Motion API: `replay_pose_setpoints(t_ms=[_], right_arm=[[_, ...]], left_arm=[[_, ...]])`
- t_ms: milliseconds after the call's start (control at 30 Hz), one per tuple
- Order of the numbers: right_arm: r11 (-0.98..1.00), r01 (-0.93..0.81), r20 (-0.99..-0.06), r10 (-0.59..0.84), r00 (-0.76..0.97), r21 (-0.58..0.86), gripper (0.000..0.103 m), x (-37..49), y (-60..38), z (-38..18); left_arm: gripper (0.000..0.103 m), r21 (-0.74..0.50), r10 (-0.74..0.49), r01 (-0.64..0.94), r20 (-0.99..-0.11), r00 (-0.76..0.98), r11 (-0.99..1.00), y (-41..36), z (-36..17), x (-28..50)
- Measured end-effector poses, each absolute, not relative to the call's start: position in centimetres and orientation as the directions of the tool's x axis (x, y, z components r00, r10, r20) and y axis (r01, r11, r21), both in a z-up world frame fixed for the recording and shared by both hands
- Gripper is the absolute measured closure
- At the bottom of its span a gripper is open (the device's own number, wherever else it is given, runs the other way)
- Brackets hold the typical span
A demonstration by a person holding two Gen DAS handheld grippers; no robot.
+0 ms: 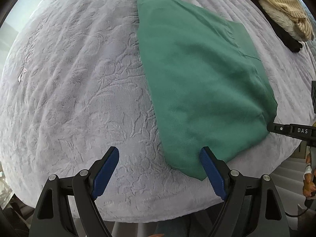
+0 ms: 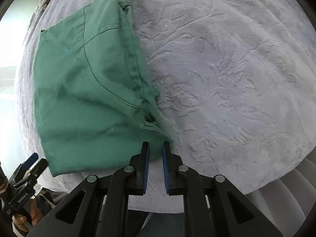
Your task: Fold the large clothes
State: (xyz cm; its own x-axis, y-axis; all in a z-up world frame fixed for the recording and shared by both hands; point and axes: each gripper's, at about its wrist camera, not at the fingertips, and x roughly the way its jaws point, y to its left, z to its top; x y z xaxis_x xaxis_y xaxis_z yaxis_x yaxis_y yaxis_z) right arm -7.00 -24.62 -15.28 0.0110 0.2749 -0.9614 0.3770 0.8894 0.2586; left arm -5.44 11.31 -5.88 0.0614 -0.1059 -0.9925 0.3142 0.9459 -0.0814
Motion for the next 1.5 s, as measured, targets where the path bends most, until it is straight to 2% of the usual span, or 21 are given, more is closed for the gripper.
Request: replay_pose_setpoints(t_ms=[167,200,467,500,567,600,633,867,967,1000,1500], right_arm=[[0.884,0.387,-0.962,0.27,0.034,0.262,0.088,-6.8,-25.2,-14.4],[0.884,0.386,-0.962,0.269,0.038,0.263,0.088,-6.5,-25.4,-14.1],[0.903,0.346,-0.967,0.243,0.078,0.255,0.088,-4.0,-25.2,-11.3],[0.908,0.335,-0.968,0.236,0.088,0.251,0.086,-3.6,-25.0,-10.7],[0.92,0.315,-0.972,0.209,0.107,0.232,0.057,-2.9,-24.4,-9.3],[0.927,0.303,-0.973,0.193,0.123,0.222,0.029,-2.8,-23.8,-8.8],[0.931,0.293,-0.973,0.183,0.14,0.217,0.021,-3.1,-23.3,-8.3],[0.966,0.212,-0.98,0.116,0.163,0.15,0.018,-1.6,-21.1,-6.3],[0.965,0.216,-0.98,0.113,0.164,0.147,0.002,-2.2,-20.5,-6.4],[0.965,0.217,-0.98,0.108,0.169,0.144,0.0,-2.2,-20.6,-6.4],[0.968,0.214,-0.984,0.102,0.149,0.133,0.0,-2.0,-20.0,-6.7]], left_arm=[[0.015,-0.08,-0.11,0.308,-0.991,0.081,0.948,11.3,-5.2,-5.2],[0.0,-0.077,-0.107,0.308,-0.991,0.082,0.948,11.3,-5.1,-5.1],[0.0,-0.052,-0.091,0.308,-0.989,0.114,0.95,11.3,-3.7,-4.7],[0.0,-0.044,-0.083,0.304,-0.99,0.115,0.952,11.1,-3.6,-4.6],[0.0,-0.035,-0.071,0.292,-0.991,0.113,0.956,11.1,-3.4,-4.1],[0.0,-0.03,-0.065,0.285,-0.991,0.114,0.958,11.0,-3.3,-4.1],[0.0,-0.024,-0.059,0.28,-0.991,0.118,0.96,10.9,-3.1,-4.0],[0.0,-0.017,-0.048,0.219,-0.989,0.137,0.976,10.8,-1.8,-3.3],[0.0,-0.02,-0.052,0.21,-0.988,0.144,0.978,10.6,-1.5,-3.1],[0.0,-0.015,-0.046,0.208,-0.988,0.149,0.978,10.5,-1.4,-3.1],[0.0,0.001,-0.033,0.211,-0.986,0.161,0.977,10.2,-1.3,-3.2]])
